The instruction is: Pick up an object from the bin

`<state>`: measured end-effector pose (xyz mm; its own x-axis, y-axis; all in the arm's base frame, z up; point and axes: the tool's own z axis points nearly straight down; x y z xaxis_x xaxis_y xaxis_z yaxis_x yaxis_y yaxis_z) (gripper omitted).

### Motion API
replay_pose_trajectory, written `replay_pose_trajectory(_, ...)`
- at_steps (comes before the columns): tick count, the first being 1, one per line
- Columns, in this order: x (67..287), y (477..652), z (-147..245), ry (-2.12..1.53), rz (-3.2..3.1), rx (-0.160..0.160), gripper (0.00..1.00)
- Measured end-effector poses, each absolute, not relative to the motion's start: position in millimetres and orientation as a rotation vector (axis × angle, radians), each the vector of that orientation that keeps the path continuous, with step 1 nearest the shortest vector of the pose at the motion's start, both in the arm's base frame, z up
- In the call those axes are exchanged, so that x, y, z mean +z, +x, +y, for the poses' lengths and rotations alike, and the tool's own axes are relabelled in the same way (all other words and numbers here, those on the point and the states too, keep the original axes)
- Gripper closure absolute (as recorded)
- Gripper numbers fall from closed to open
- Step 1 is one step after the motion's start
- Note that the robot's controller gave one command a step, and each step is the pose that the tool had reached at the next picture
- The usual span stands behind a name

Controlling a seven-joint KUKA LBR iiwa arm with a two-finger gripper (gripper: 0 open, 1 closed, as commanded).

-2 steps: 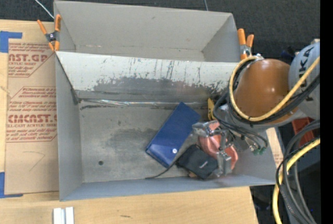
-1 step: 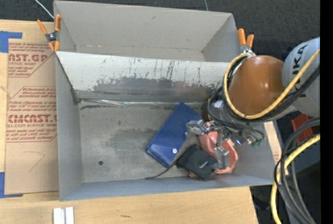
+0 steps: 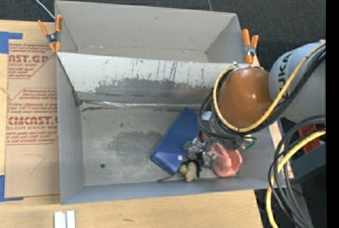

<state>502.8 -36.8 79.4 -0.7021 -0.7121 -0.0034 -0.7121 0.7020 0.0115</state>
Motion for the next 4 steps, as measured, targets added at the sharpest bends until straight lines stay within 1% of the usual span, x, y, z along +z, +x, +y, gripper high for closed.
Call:
replay_pose_trajectory(1,79.4,502.8,-36.8,1.212,-2.897,-0.019,1.00)
replay_pose_trajectory(2,140.4,498.6,-34.3,1.213,-2.900,-0.019,1.00)
replay_pose_trajectory(3,66.7,506.5,-38.8,1.197,-2.901,-0.024,1.00)
replay_pose_trajectory(4,169.2,501.6,-33.4,1.215,-2.894,-0.025,1.00)
